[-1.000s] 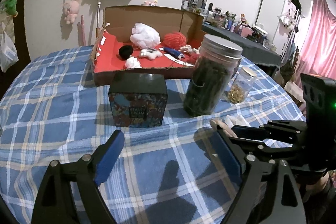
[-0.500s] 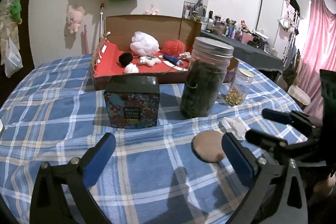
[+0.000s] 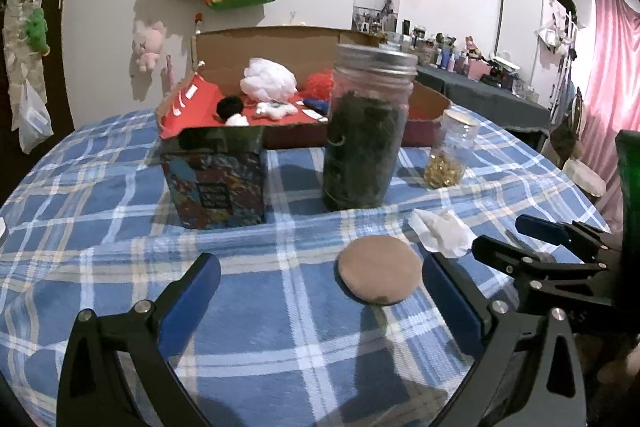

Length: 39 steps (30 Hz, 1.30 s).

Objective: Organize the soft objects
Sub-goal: 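Grasp the tan round sponge with left tool while right tool grasps white cloth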

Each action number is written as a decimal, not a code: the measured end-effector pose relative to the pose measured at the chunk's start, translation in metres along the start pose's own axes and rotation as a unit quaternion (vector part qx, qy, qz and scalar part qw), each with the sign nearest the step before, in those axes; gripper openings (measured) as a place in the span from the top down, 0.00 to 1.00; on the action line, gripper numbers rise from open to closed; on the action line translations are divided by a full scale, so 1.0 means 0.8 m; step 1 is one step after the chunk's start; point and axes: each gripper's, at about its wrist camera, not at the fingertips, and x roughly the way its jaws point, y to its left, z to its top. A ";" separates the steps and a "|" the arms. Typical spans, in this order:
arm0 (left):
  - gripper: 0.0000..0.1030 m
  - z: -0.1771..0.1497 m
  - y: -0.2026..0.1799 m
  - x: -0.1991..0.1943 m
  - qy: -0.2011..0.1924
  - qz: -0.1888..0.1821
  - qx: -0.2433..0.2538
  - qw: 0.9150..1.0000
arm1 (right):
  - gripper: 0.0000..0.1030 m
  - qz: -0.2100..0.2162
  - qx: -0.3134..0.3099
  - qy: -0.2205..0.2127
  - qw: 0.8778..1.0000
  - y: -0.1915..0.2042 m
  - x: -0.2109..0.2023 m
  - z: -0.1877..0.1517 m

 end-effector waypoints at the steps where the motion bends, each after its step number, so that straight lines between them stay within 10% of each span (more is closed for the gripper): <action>1: 0.00 -0.001 -0.001 0.002 0.003 -0.001 0.000 1.000 | 0.22 0.001 0.000 0.001 1.000 -0.001 -0.001 -0.001; 15: 0.10 0.007 -0.023 0.031 0.052 -0.040 0.021 0.998 | 0.23 0.109 -0.014 0.049 0.993 -0.008 0.030 0.030; 23: 0.37 0.009 -0.028 0.056 0.095 -0.061 0.045 0.993 | 0.44 0.119 -0.071 0.067 0.988 0.016 0.044 0.036; 28: 0.57 0.006 -0.034 0.054 0.090 -0.078 0.067 0.991 | 0.78 0.137 -0.098 0.057 0.984 0.031 0.038 0.029; 39: 0.74 0.018 -0.013 0.047 0.089 -0.107 0.036 0.990 | 0.80 0.141 -0.062 0.028 0.988 0.018 0.014 0.036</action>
